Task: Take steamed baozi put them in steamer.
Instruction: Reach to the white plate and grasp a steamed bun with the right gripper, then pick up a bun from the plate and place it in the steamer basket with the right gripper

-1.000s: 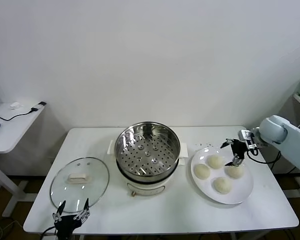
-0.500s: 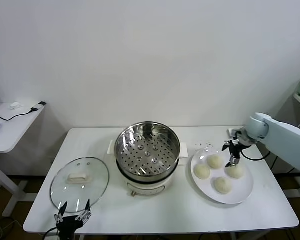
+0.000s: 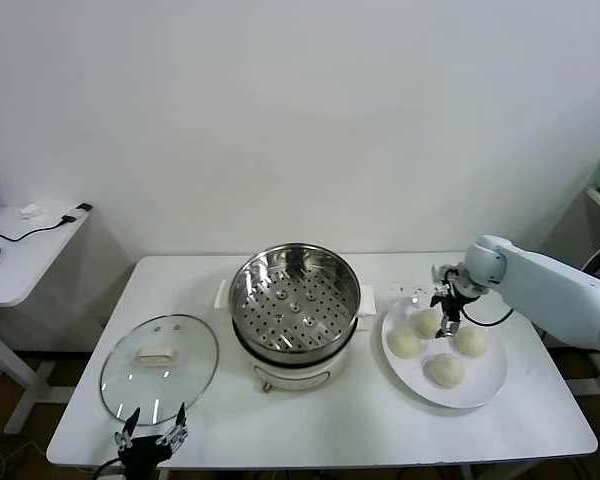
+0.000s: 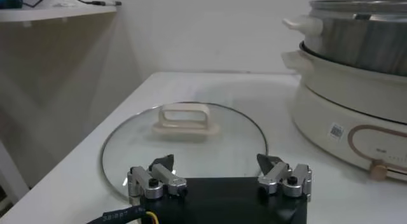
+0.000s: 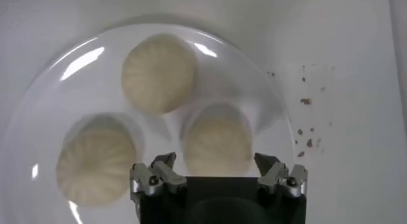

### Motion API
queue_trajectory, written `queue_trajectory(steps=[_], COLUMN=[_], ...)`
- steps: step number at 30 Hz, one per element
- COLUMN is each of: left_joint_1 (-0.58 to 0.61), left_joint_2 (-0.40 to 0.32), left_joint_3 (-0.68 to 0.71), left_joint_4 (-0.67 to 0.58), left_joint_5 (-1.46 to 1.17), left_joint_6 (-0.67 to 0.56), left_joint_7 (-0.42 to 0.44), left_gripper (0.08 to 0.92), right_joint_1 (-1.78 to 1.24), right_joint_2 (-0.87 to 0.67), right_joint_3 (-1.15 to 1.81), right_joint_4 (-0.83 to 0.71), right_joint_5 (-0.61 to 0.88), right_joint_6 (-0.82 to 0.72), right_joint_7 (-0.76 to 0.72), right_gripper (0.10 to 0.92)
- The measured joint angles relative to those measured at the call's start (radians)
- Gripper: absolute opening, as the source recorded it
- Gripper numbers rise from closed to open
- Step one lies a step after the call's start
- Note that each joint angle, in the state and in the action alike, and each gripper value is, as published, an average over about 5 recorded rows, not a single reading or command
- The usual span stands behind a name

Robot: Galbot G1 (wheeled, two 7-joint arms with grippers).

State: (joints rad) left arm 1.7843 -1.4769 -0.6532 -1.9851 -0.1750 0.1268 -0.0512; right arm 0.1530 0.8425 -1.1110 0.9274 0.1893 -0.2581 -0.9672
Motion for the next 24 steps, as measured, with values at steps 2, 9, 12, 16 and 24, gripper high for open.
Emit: queue_trajectory(steps=[2,9,12,16,24], left_joint_1=[0.000,0.004,0.005,0.006,0.006], left_joint_2=[-0.001,-0.005,-0.006,-0.008,-0.011], left_joint_3=[0.002,0.005,0.004,0.005,0.011], left_joint_4=[0.001,0.002,0.002,0.001,0.001], left_joint_5=[0.001,0.006,0.007,0.007,0.016], left_joint_6=[0.000,0.001,0.002,0.003,0.005], left_joint_7=[0.000,0.000,0.000,-0.002,-0.006], left_gripper=[0.823,0.823,0.823,0.823,0.823], right_joint_1=[-0.003,-0.011,-0.015,-0.015,0.030], right_joint_2=[0.008,0.016,0.015,0.012,-0.013], right_joint_3=[0.005,0.012,0.016,0.020,0.014], right_joint_4=[-0.012,-0.029,-0.029,-0.027,0.014], right_joint_5=[-0.004,-0.010,-0.012,-0.014,-0.021], right_joint_6=[-0.001,-0.006,-0.007,-0.010,0.007], right_joint_7=[0.001,-0.005,-0.009,-0.013,-0.037], right_gripper=[0.815,0.716,0.650,0.608,0.602])
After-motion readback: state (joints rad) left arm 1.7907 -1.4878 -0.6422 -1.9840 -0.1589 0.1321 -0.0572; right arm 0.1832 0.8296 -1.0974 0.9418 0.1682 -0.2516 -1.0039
